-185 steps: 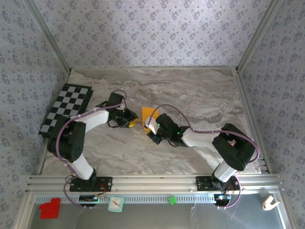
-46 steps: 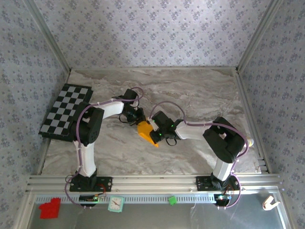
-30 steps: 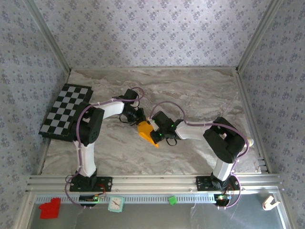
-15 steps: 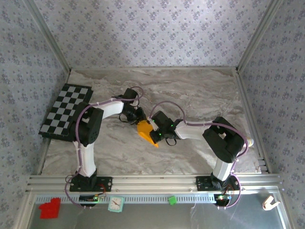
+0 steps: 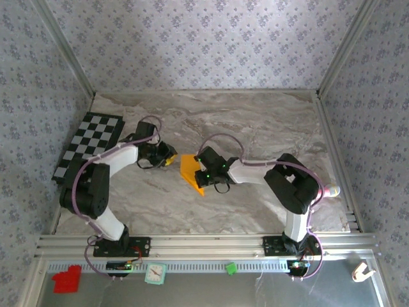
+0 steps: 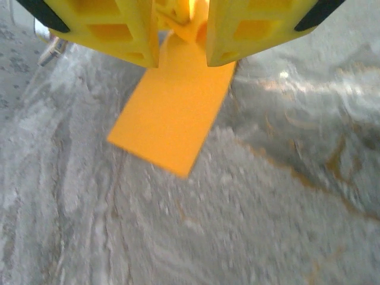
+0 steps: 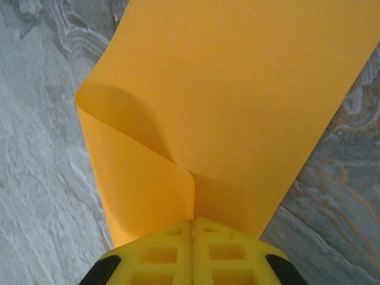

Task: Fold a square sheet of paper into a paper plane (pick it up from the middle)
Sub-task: Third fold the triangle at the center of the table.

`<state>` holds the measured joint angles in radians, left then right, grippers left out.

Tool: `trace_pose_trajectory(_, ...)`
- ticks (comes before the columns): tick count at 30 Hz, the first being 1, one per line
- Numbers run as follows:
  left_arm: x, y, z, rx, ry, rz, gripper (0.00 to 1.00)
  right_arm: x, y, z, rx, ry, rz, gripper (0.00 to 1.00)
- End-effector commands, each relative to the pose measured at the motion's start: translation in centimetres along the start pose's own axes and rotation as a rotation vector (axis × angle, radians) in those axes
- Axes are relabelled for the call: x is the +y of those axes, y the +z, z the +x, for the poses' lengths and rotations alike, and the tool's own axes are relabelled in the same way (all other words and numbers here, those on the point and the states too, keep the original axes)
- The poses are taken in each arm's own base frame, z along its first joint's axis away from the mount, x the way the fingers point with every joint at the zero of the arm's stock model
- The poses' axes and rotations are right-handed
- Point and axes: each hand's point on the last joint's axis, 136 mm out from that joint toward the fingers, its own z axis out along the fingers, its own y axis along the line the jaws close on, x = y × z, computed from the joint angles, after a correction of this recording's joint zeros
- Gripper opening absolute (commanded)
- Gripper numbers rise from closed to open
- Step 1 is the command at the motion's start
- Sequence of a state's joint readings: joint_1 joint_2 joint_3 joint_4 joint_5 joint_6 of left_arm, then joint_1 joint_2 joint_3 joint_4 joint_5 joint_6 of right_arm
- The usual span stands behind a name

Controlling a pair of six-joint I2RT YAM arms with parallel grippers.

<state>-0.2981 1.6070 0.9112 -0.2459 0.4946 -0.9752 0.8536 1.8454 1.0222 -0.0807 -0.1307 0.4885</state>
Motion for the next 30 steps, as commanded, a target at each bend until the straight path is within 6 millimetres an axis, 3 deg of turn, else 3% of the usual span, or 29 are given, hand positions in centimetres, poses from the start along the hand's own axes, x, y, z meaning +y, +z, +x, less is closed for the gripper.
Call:
trace_pose_trajectory(1,-1.0,-0.5,2.0,0.023,-0.031,0.090,0.27,-0.6,1.0,1.4,0.073,0.097,0.042,0.06)
trace_pose_trajectory(6,-0.6,-0.3,5.0,0.065,-0.035,0.119,0.21,-0.4,1.1,1.3,0.082,0.123,0.030,0.06)
trace_pose_trajectory(10,-0.6,0.4,6.3,0.096,-0.019,0.127,0.17,-0.4,1.0,1.3,0.087,0.134,0.020,0.07)
trace_pose_trajectory(20,-0.4,2.8,7.7,0.165,-0.001,0.134,0.11,-0.9,0.9,1.3,0.096,0.159,0.014,0.07)
trace_pose_trajectory(30,1.4,3.9,9.0,0.214,0.061,0.059,0.11,-1.1,1.2,1.4,0.111,0.166,0.017,0.07)
